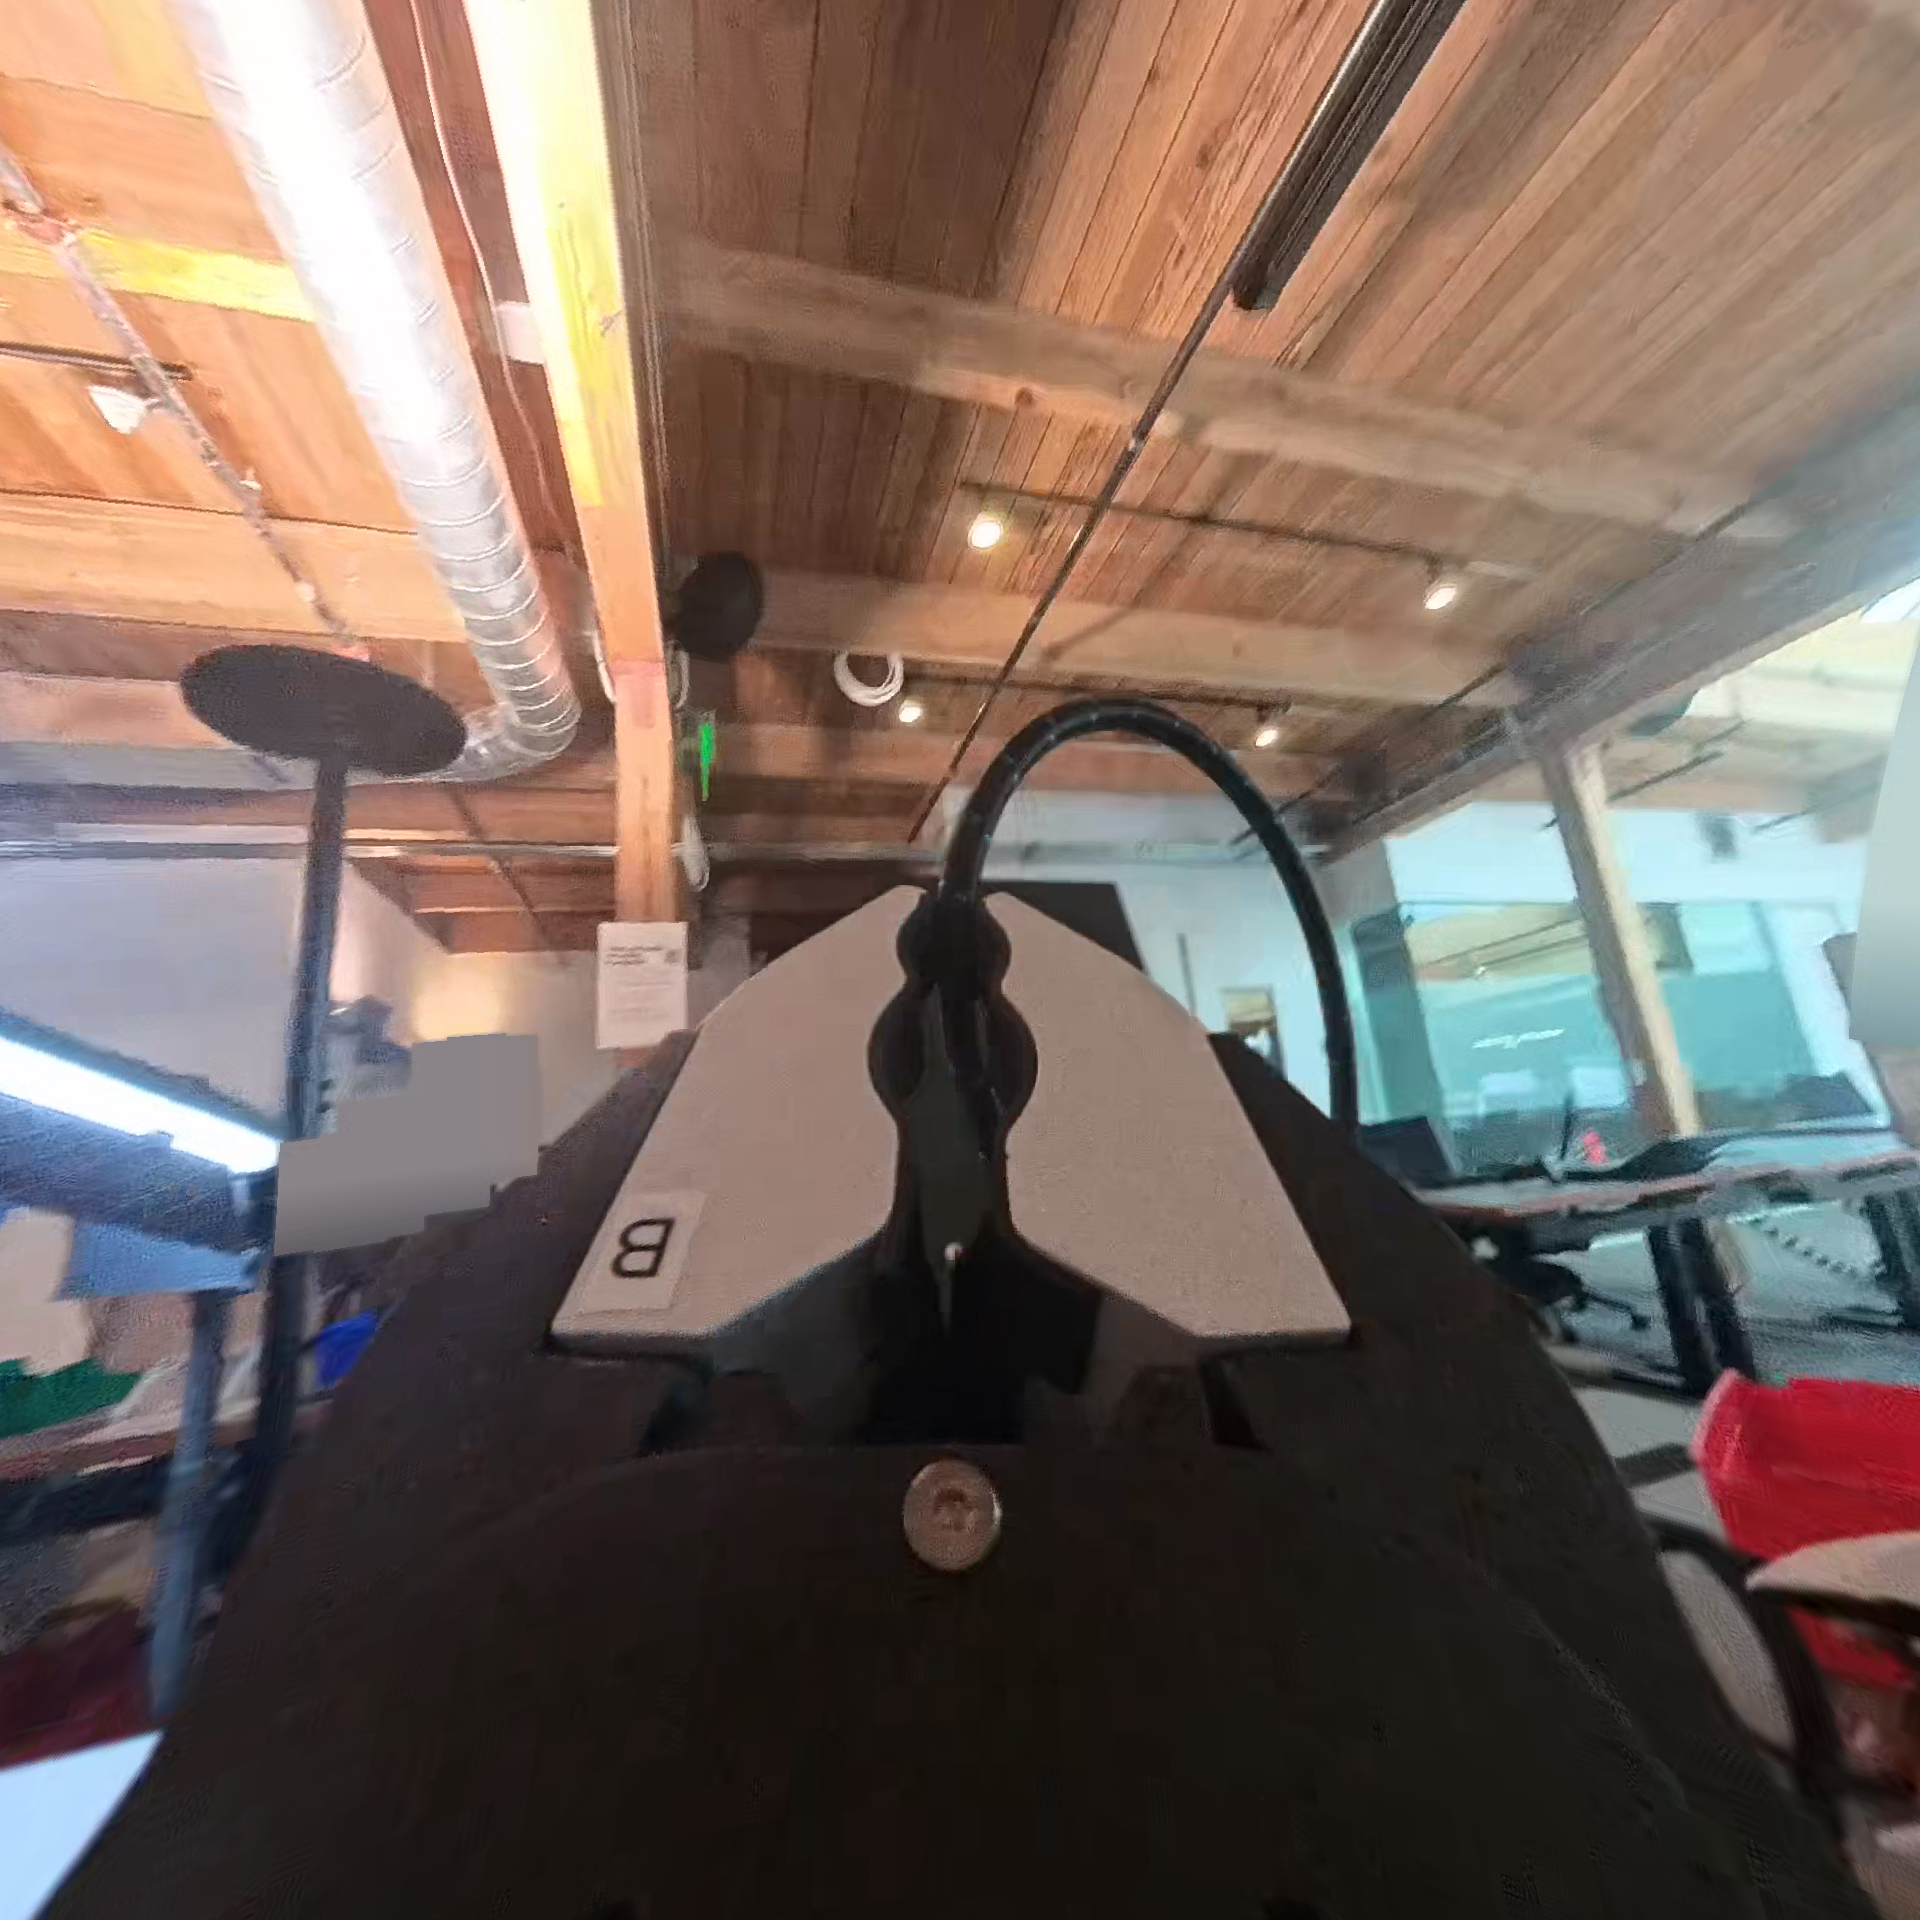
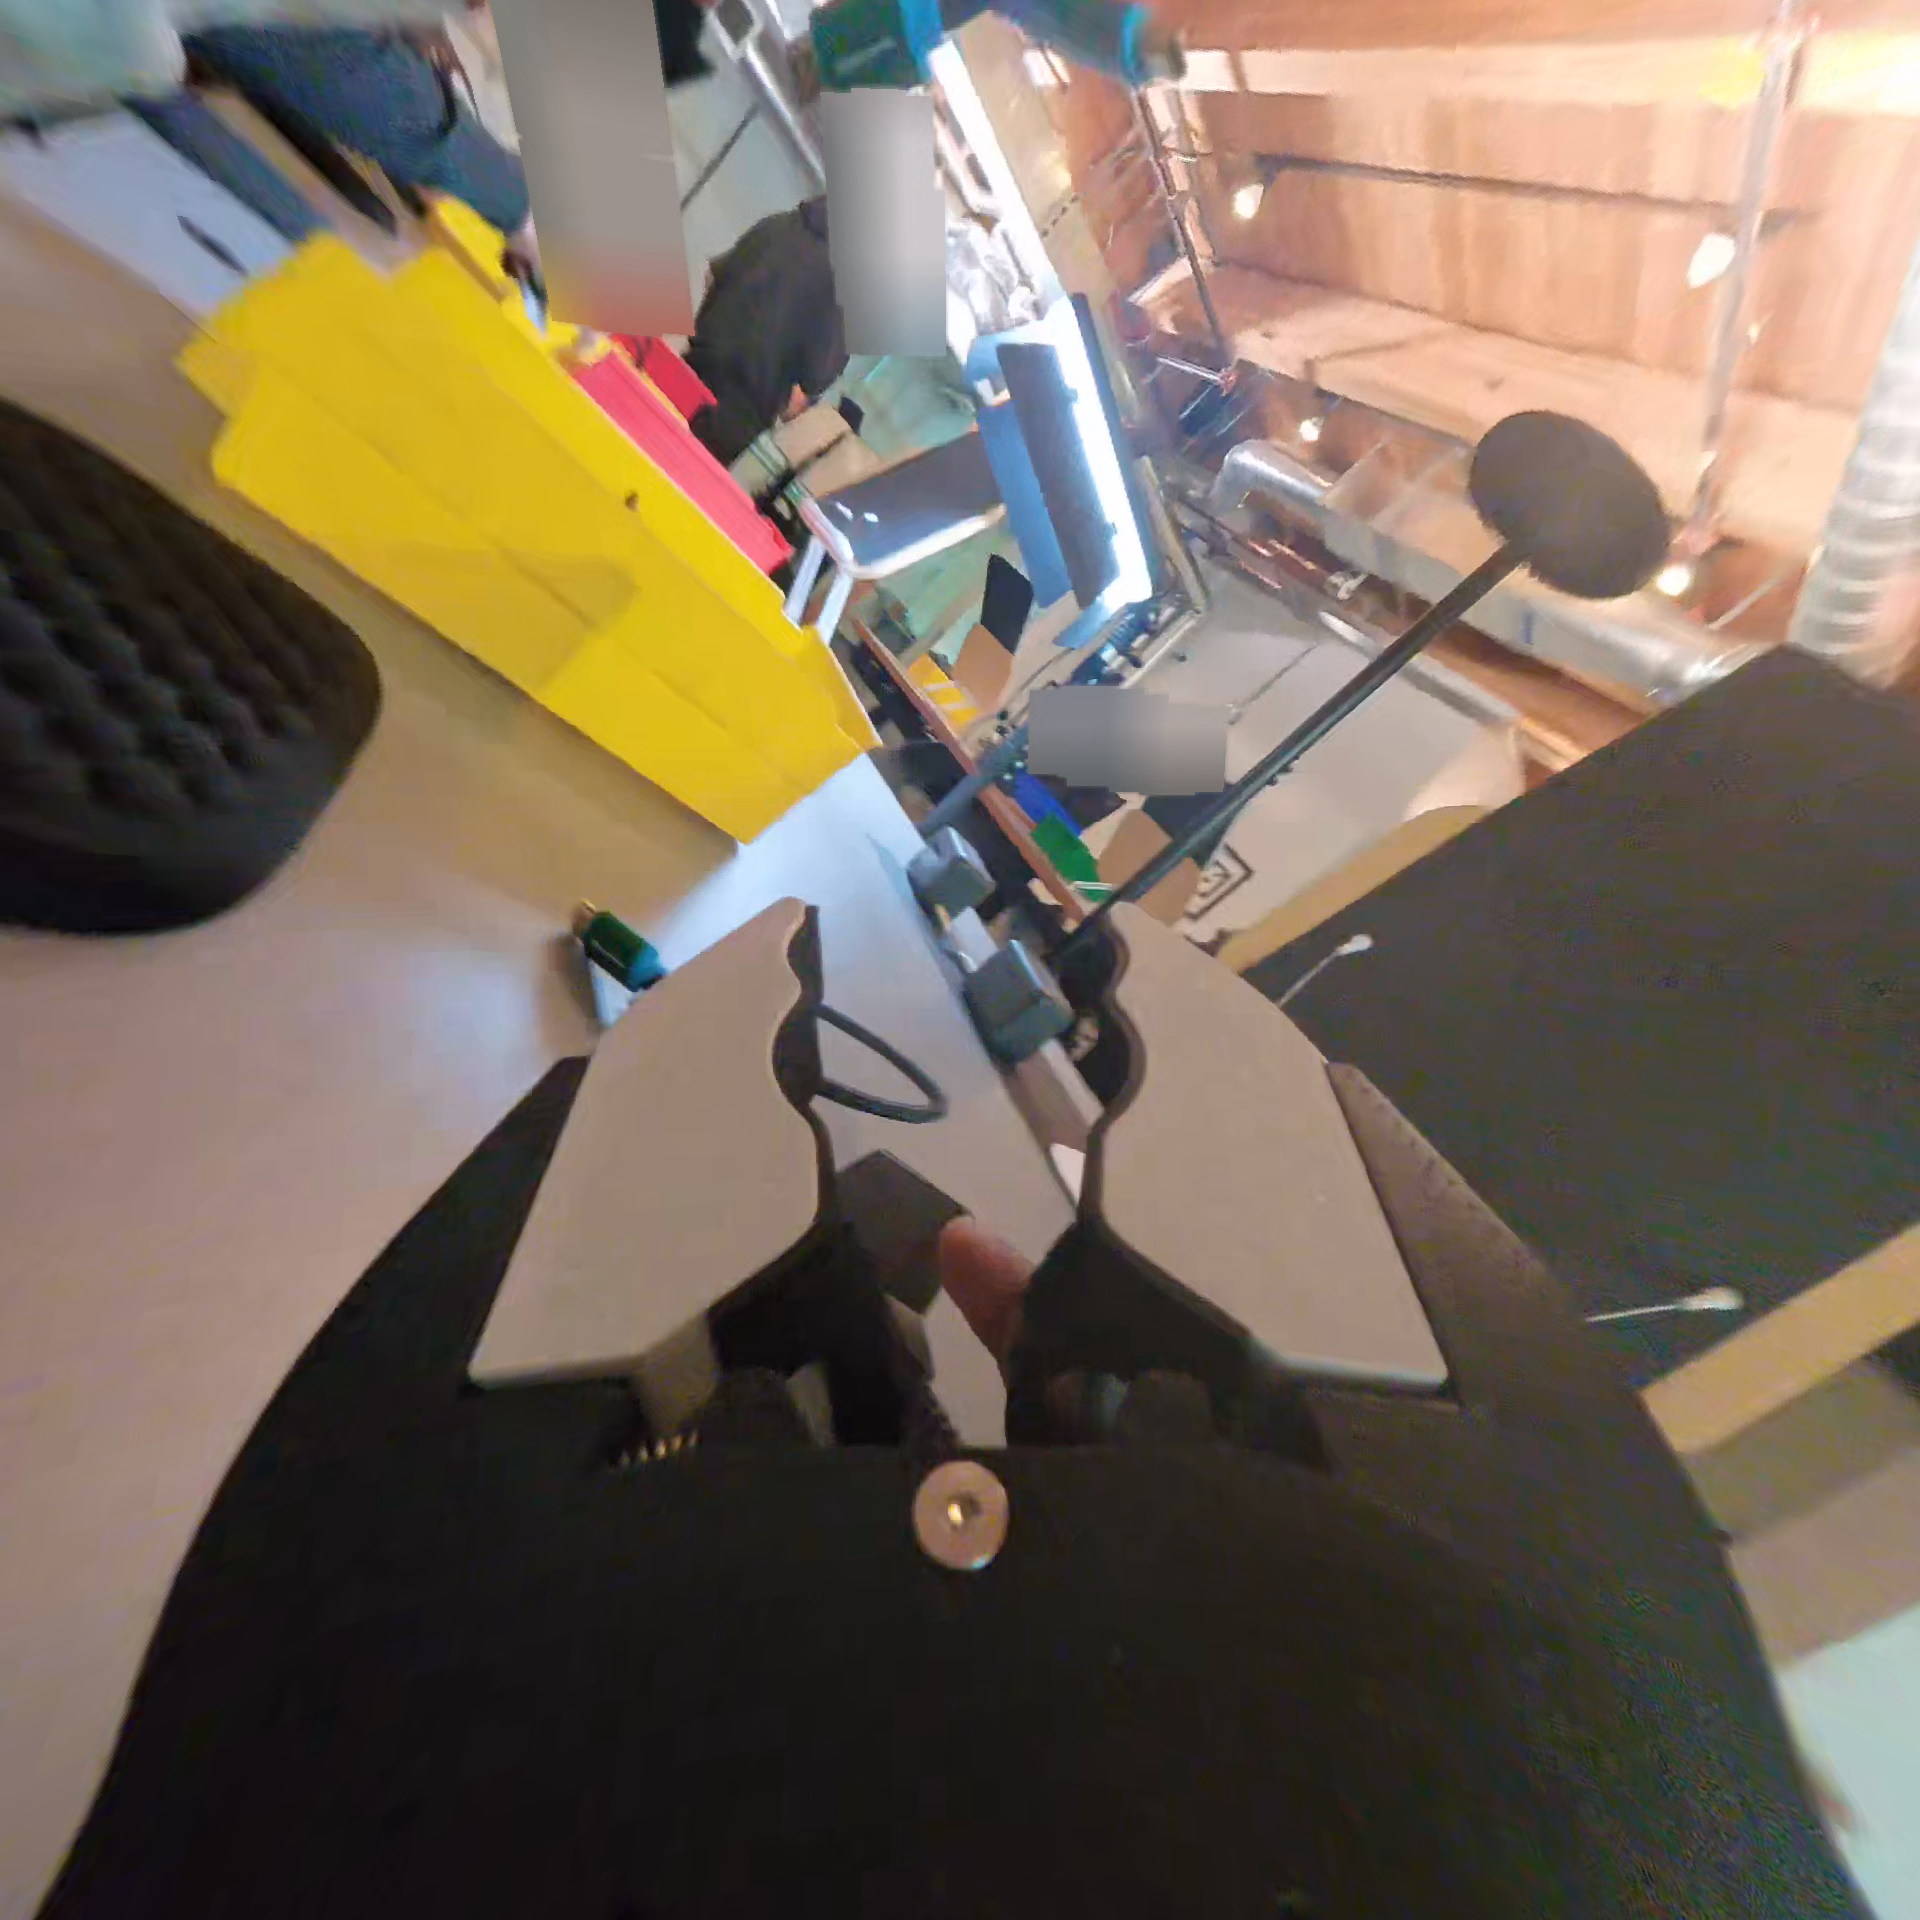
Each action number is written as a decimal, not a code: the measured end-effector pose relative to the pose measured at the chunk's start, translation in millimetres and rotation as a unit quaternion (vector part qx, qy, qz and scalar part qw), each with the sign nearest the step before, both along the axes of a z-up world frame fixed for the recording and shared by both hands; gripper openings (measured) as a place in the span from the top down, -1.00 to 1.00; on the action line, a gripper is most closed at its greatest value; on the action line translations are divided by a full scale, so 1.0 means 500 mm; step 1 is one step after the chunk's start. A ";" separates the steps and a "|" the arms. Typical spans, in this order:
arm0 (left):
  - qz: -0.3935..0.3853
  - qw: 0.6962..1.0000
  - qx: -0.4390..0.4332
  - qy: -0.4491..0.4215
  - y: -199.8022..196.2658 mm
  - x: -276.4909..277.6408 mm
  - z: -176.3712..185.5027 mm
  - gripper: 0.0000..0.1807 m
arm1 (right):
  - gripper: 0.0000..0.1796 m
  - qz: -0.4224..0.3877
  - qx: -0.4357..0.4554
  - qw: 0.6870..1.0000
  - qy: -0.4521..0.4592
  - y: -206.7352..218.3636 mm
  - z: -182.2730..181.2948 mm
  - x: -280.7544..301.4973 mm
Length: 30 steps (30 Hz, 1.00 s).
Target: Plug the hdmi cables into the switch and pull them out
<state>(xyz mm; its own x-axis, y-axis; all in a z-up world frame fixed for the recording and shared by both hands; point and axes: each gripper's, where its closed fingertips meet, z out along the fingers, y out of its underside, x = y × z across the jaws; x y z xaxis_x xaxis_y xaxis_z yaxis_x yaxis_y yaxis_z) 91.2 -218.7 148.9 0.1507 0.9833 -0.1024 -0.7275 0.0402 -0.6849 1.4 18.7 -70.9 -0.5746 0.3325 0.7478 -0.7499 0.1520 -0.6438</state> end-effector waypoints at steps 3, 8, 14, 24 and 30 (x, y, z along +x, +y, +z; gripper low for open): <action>-0.072 0.996 0.030 0.042 0.080 -0.043 0.008 0.92 | 0.44 0.076 -0.048 0.987 -0.135 0.000 0.006 0.011; -0.261 0.958 0.115 -0.030 0.215 -0.189 -0.082 0.94 | 0.29 0.170 -0.127 0.934 -0.286 0.010 0.026 0.016; -0.375 0.910 0.111 -0.140 0.348 -0.280 -0.255 0.94 | 0.24 0.195 -0.175 0.885 -0.384 0.016 0.024 -0.004; -0.387 0.906 0.123 -0.121 0.330 -0.270 -0.239 0.94 | 0.46 0.185 -0.137 0.914 -0.335 -0.001 0.001 0.015; -0.371 0.903 0.137 -0.166 0.323 -0.302 -0.269 0.92 | 0.47 0.206 -0.153 0.912 -0.319 0.007 0.020 0.027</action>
